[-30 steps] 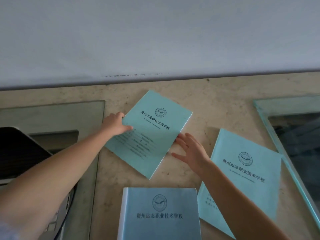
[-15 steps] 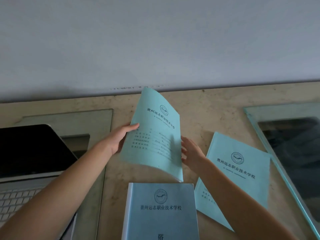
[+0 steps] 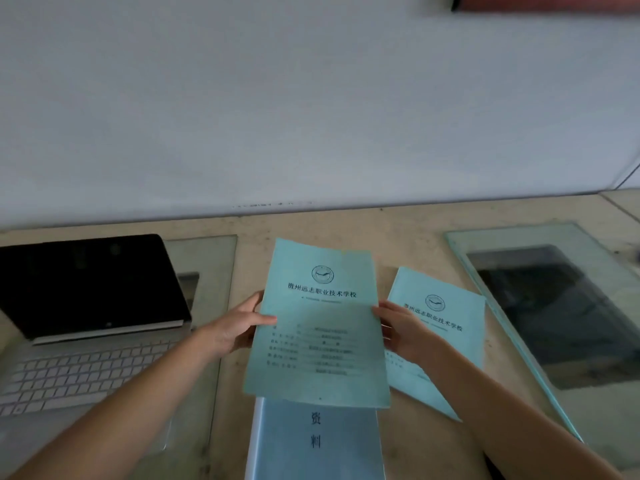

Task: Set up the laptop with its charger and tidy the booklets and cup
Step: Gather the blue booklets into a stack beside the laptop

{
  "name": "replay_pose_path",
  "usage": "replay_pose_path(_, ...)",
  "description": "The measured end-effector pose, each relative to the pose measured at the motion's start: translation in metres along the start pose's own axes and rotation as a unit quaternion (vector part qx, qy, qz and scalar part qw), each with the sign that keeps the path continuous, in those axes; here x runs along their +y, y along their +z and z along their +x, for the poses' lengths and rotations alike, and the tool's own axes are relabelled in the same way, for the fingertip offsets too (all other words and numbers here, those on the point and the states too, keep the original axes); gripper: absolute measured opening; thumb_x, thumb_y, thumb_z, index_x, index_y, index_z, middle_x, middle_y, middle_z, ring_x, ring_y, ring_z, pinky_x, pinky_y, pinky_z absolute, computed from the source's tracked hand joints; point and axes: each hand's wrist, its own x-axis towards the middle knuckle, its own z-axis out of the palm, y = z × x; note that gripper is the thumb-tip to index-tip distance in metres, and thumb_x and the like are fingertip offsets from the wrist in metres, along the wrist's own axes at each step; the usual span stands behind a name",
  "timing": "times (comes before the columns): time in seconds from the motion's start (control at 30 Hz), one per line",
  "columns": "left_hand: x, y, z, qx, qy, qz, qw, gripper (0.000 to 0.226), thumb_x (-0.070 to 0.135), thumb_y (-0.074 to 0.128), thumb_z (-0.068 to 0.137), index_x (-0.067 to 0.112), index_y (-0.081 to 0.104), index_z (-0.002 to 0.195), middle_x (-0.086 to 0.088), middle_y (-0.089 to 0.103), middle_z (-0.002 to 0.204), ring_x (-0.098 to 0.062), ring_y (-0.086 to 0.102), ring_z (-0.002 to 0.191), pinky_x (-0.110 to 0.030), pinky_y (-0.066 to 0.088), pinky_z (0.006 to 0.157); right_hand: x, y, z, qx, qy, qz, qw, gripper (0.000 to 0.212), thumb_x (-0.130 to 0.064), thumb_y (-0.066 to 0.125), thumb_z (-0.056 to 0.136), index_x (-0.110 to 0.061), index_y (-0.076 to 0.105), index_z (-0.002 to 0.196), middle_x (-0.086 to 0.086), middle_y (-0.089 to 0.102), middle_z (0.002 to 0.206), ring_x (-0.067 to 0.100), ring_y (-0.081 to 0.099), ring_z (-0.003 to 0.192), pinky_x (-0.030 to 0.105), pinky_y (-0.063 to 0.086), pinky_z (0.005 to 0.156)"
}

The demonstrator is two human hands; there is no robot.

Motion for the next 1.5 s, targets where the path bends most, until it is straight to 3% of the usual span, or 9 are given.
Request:
replay_pose_path(0.13,-0.034,0.008,-0.021,0.037,-0.061,0.010,0.997,0.025,0.018,0.059,0.089,0.020,0.060,0.115,-0.009,0.071,0.104,-0.023,0.067,0.088,-0.032,0.052,0.070,0.019,-0.004,-0.029,-0.012,0.012,-0.094,0.995,0.021,-0.010,0.050,0.095,-0.008,0.057,0.115,0.008,0.068,0.094,0.020,0.066,0.079,0.030,0.054,0.063)
replay_pose_path(0.23,-0.064,0.011,-0.032,0.041,-0.110,0.051,0.992,0.029,0.026,0.057,0.092,0.006,0.063,0.112,-0.012,0.072,0.094,-0.021,0.068,0.078,-0.029,0.053,0.063,0.042,-0.007,-0.046,-0.006,0.016,-0.142,0.990,0.018,-0.009,0.050,0.095,-0.007,0.056,0.111,0.010,0.068,0.093,0.021,0.067,0.077,0.029,0.055,0.059)
replay_pose_path(0.33,-0.091,0.017,-0.044,0.049,-0.140,0.081,0.986,0.017,0.018,0.053,0.094,0.005,0.061,0.102,-0.013,0.068,0.089,-0.022,0.066,0.072,-0.023,0.051,0.051,0.068,-0.007,-0.058,0.003,0.025,-0.175,0.984,0.014,-0.006,0.051,0.094,-0.007,0.057,0.106,0.011,0.070,0.093,0.022,0.069,0.078,0.029,0.055,0.058)
replay_pose_path(0.47,-0.125,0.029,-0.052,0.075,-0.100,0.162,0.979,0.012,0.015,0.055,0.092,0.013,0.067,0.094,-0.005,0.072,0.091,-0.016,0.067,0.077,-0.027,0.055,0.062,0.098,-0.008,-0.067,0.017,0.037,-0.177,0.983,0.016,-0.005,0.050,0.093,-0.011,0.060,0.103,0.009,0.071,0.095,0.023,0.070,0.081,0.030,0.055,0.060)
replay_pose_path(0.53,-0.135,0.033,-0.057,0.112,-0.070,0.173,0.976,0.015,0.015,0.057,0.091,0.010,0.068,0.100,-0.005,0.072,0.093,-0.014,0.068,0.078,-0.019,0.052,0.060,0.109,-0.008,-0.070,0.019,0.041,-0.170,0.984,0.020,-0.005,0.049,0.092,-0.014,0.063,0.104,0.009,0.073,0.096,0.024,0.071,0.084,0.033,0.056,0.064)
replay_pose_path(0.67,-0.142,0.036,-0.063,0.159,-0.048,0.152,0.974,0.012,0.012,0.062,0.088,0.008,0.062,0.099,-0.006,0.068,0.090,-0.017,0.064,0.074,-0.022,0.048,0.056,0.120,-0.010,-0.074,0.031,0.053,-0.158,0.986,0.019,-0.008,0.052,0.092,-0.012,0.063,0.107,0.010,0.074,0.097,0.025,0.072,0.086,0.032,0.056,0.064)
replay_pose_path(1.03,-0.144,0.030,-0.060,0.167,-0.052,0.218,0.960,0.011,0.014,0.065,0.086,0.009,0.061,0.095,-0.010,0.065,0.097,-0.019,0.063,0.078,-0.021,0.050,0.051,0.119,-0.013,-0.077,0.058,0.051,-0.175,0.982,0.020,-0.010,0.053,0.093,-0.015,0.072,0.096,0.004,0.077,0.087,0.020,0.074,0.079,0.028,0.057,0.060)
replay_pose_path(1.37,-0.142,0.028,-0.057,0.172,-0.063,0.246,0.952,0.011,0.013,0.065,0.085,0.010,0.060,0.095,-0.009,0.066,0.097,-0.021,0.066,0.080,-0.021,0.050,0.050,0.116,-0.020,-0.070,0.062,0.053,-0.184,0.980,0.023,-0.005,0.051,0.091,-0.012,0.069,0.104,0.008,0.076,0.092,0.024,0.073,0.085,0.035,0.059,0.072)
replay_pose_path(1.5,-0.136,0.025,-0.056,0.173,-0.055,0.281,0.942,0.009,0.015,0.065,0.085,0.010,0.060,0.090,-0.007,0.069,0.092,-0.018,0.063,0.063,-0.022,0.049,0.048,0.111,-0.020,-0.066,0.068,0.047,-0.208,0.975,0.022,-0.005,0.055,0.089,-0.008,0.069,0.105,0.014,0.074,0.099,0.028,0.071,0.093,0.034,0.058,0.078)
